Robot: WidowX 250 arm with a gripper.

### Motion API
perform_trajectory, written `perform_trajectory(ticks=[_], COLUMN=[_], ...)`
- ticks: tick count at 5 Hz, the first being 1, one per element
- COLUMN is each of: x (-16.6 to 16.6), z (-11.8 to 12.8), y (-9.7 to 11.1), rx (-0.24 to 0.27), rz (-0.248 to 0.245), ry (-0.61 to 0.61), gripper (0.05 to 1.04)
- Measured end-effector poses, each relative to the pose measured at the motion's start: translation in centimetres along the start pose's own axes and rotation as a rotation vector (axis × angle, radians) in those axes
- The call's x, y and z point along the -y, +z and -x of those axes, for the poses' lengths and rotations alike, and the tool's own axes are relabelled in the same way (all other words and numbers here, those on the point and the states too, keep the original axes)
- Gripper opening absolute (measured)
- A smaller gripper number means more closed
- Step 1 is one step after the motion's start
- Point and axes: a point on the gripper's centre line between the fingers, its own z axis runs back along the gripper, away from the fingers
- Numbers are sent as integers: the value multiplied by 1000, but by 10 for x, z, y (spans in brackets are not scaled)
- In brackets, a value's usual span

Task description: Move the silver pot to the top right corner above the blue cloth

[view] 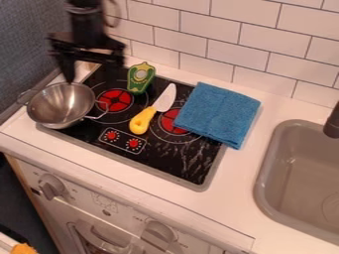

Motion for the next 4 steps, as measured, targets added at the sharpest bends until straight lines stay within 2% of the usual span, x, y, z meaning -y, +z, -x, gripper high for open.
perform_trajectory(ticks=[1,2,4], x=[-14,-20,-19], z=[3,1,-6], y=[-14,-30,-48], rx=[-49,-77,-95], rz=[14,8,-1], ry=[105,181,269], gripper=[1000,1000,1000])
